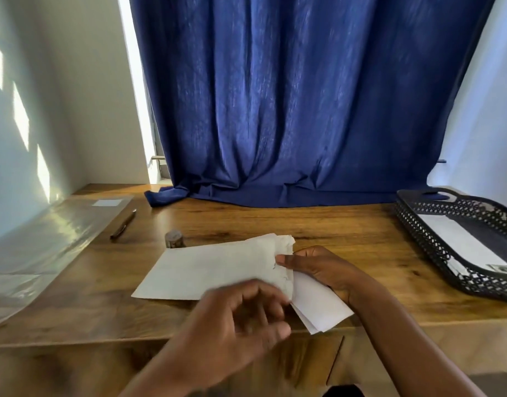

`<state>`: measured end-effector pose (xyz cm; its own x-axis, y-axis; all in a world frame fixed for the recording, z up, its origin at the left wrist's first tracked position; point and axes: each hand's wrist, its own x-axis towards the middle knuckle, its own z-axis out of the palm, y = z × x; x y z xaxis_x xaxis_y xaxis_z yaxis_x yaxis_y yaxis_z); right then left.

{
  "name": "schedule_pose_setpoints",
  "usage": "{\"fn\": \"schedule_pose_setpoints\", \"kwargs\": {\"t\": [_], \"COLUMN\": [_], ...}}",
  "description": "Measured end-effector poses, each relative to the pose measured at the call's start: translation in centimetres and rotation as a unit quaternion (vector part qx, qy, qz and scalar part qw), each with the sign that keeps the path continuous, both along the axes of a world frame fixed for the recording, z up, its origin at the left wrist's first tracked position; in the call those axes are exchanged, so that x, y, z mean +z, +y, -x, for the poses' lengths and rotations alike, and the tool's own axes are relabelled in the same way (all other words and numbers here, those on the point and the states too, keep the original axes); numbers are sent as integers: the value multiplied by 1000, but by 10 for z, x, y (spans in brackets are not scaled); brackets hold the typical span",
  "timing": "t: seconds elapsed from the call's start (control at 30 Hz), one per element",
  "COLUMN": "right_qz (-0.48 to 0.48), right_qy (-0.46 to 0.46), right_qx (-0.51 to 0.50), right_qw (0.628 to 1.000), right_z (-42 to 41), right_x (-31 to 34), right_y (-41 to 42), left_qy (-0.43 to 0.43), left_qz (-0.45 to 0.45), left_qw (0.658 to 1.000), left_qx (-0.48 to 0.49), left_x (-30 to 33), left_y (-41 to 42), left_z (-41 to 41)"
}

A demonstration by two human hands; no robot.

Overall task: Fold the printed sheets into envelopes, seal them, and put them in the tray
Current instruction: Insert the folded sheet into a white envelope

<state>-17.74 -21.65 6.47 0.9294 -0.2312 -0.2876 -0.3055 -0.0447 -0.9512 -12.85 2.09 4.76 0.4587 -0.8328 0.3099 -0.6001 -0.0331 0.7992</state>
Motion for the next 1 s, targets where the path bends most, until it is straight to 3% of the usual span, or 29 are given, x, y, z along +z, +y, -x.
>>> {"fn": "schedule_pose_setpoints", "kwargs": {"t": [0.07,0.13,0.2,0.3,0.7,1.0], "right_qz": [9,32,54,44,-17,42], "right_qy": [3,4,-4,-25,-94,-52], "right_qx": [-8,-12,-18,-22,76,19], "right_qw": [1000,999,998,998,993,998], "right_z": [-2,-3,-5,-4,10,2], "right_x": [-3,-4,-5,-7,-20,-21], "right_y": [0,3,5,6,-12,-4], "left_qy": [-191,-260,-269,-265,-246,-335], "left_qz": [17,-68,-148,-172,-88,-85], "left_qw": [980,962,951,949,965,935], "left_qx": [55,56,36,14,29,78], "left_x": [5,10,9,-1,-34,-33], "left_y": [-7,-19,-32,-48,-48,-48], "left_z": [-25,-51,-72,-90,-94,-87]}}
